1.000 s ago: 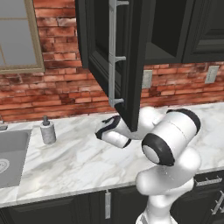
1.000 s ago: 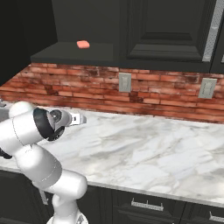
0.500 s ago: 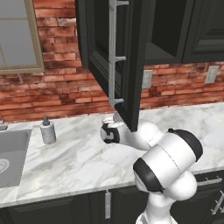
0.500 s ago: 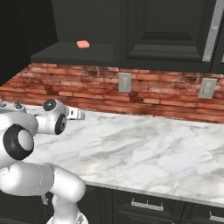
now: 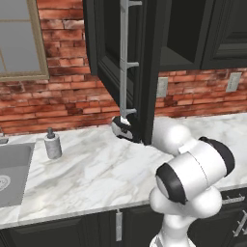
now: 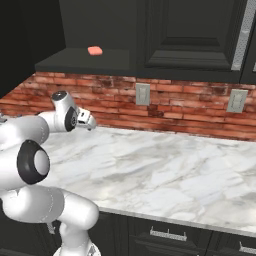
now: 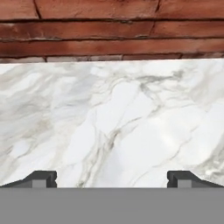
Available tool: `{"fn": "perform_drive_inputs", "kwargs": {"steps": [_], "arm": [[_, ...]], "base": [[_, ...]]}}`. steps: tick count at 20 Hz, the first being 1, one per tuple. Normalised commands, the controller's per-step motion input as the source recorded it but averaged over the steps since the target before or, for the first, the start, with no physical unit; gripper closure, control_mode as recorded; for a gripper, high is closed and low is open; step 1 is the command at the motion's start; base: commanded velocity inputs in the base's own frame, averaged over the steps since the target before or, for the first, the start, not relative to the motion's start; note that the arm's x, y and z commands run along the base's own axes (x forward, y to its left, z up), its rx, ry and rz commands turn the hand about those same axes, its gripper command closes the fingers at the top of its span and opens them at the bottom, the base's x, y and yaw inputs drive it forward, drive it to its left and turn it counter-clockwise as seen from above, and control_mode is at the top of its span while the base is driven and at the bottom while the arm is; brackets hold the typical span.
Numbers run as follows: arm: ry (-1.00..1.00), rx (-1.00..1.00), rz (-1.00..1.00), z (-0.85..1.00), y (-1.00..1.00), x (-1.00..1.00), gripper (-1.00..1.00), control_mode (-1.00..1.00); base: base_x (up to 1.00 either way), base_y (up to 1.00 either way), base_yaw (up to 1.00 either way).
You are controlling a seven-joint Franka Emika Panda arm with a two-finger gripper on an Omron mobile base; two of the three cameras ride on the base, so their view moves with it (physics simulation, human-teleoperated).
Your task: Locate and retrieve the bar soap and soap dispenser from the cabinet. Place them next to the sink.
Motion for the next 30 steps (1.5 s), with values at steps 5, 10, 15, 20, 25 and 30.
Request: {"fn": "perform_drive_inputs", "kwargs": {"steps": [5,10,15,20,25,30], "arm": [[-0.01,0.00,0.00,0.00,-0.02,-0.27,-1.00,-1.00],[-0.01,0.00,0.00,-0.01,0.00,-0.02,-1.00,-1.00],[-0.02,0.00,0.00,0.16,-0.04,-0.16,-1.00,-1.00],[-0.08,0.01,-0.01,0.29,-0.04,-0.46,-1.00,-1.00],[-0.10,0.00,-0.01,0.42,-0.02,-0.41,-1.00,-1.00],[-0.05,0.01,0.00,0.63,-0.17,-0.25,-1.00,-1.00]], "base": [[0.00,0.00,0.00],[0.00,0.00,0.00],[0.00,0.00,0.00],[0.00,0.00,0.00],[0.00,0.00,0.00],[0.00,0.00,0.00]]}}
